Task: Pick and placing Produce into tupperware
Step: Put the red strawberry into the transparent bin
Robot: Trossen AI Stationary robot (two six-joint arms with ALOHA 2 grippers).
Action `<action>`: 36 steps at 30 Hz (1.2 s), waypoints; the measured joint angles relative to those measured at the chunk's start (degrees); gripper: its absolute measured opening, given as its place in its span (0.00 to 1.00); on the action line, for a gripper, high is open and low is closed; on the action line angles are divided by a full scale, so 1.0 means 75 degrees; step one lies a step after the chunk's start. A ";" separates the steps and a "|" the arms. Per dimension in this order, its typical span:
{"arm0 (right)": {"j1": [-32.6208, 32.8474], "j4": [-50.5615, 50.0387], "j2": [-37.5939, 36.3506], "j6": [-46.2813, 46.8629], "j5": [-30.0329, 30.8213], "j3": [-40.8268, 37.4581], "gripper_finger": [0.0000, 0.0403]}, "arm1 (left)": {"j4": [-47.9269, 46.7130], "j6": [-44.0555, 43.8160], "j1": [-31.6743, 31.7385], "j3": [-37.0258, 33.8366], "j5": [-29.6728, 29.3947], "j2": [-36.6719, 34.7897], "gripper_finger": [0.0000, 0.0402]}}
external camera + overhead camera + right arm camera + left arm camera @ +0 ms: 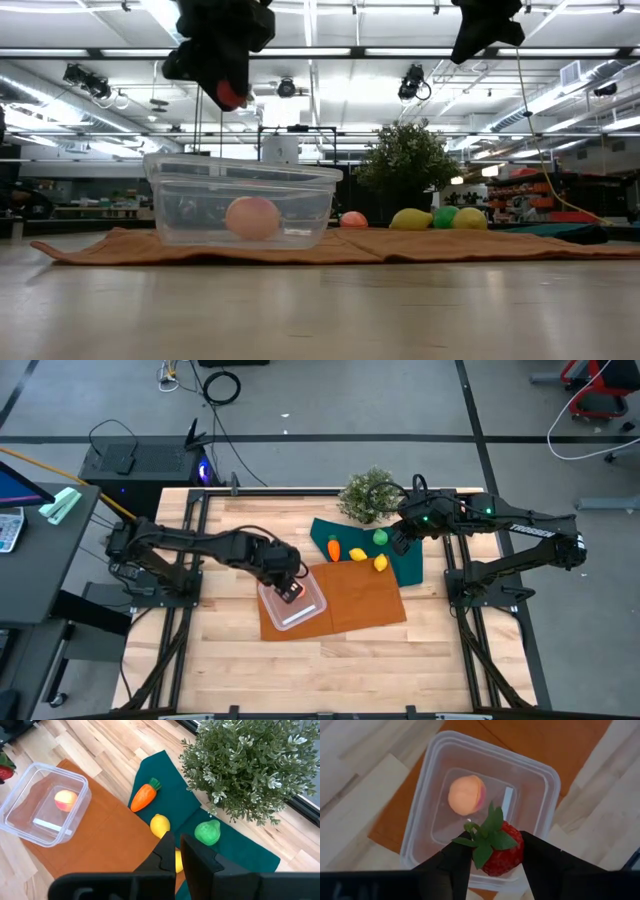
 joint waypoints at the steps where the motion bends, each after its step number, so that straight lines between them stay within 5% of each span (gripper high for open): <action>1: -0.0003 0.0000 0.0000 -0.0003 0.0000 0.0000 0.00 | -0.0001 -0.0012 -0.0044 0.0000 0.0000 0.0000 0.42; 8: -0.0001 0.0000 0.0000 0.0000 0.0000 0.0002 0.00 | 0.0002 -0.0008 -0.0400 0.0000 -0.0006 0.0000 0.36; 13: 0.0000 0.0003 0.0000 0.0002 0.0000 0.0002 0.00 | -0.0028 0.0100 -0.0551 0.0003 0.0026 0.0149 0.40; 22: -0.0003 0.0021 -0.0003 0.0076 0.0000 0.0003 0.00 | -0.0207 0.1209 -0.0531 -0.0006 0.0752 0.1417 0.38; 36: 0.0000 0.0064 -0.0003 0.0170 0.0000 0.0003 0.00 | -0.0455 0.1463 -0.0127 -0.0009 0.0330 0.2531 0.38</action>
